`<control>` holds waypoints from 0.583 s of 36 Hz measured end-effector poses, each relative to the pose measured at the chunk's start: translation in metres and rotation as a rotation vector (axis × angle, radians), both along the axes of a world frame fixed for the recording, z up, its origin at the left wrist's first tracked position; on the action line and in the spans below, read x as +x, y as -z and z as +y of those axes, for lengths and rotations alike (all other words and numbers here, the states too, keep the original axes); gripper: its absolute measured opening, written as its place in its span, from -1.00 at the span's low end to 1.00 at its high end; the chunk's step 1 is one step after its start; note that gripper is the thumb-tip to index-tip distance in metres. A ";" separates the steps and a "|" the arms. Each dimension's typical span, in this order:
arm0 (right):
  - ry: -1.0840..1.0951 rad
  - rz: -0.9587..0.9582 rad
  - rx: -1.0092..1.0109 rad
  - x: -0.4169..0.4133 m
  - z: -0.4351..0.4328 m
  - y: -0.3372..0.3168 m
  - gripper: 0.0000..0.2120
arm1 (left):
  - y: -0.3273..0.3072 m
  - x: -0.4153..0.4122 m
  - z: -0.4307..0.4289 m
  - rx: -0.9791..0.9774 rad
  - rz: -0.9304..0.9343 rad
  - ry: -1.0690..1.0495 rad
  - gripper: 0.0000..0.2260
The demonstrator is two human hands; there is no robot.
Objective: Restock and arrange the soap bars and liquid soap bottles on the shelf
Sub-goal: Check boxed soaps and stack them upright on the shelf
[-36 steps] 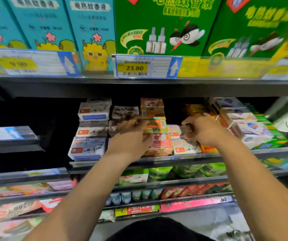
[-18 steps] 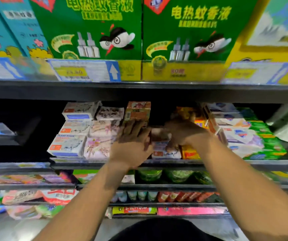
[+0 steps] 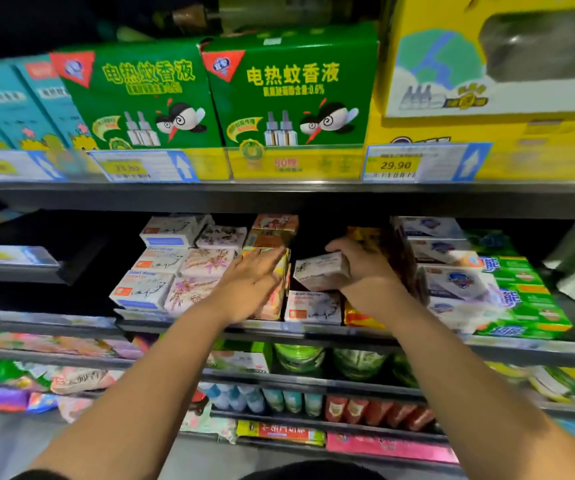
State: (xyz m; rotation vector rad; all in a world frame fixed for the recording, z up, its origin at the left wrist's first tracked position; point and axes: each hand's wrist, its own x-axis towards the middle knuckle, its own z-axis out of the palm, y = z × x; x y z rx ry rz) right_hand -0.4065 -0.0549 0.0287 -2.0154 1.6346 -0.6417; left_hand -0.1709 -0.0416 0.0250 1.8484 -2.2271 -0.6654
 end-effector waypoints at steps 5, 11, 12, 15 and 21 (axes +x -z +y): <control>0.052 -0.320 -0.007 -0.024 0.036 -0.017 -0.55 | -0.021 -0.009 0.015 -0.162 0.200 0.005 -0.30; 0.088 -0.704 0.111 -0.046 0.088 -0.030 -0.72 | -0.027 -0.064 0.075 -0.406 0.205 0.368 -0.22; 0.100 -0.784 0.153 -0.051 0.097 -0.031 -0.77 | -0.025 -0.069 0.081 -0.433 0.198 0.392 -0.25; 0.170 -1.032 0.319 -0.068 0.123 -0.033 -0.84 | -0.031 -0.078 0.089 -0.455 0.257 0.438 -0.31; 0.220 -1.315 0.399 -0.098 0.171 -0.038 -0.85 | -0.052 -0.110 0.096 -0.470 0.356 0.607 -0.62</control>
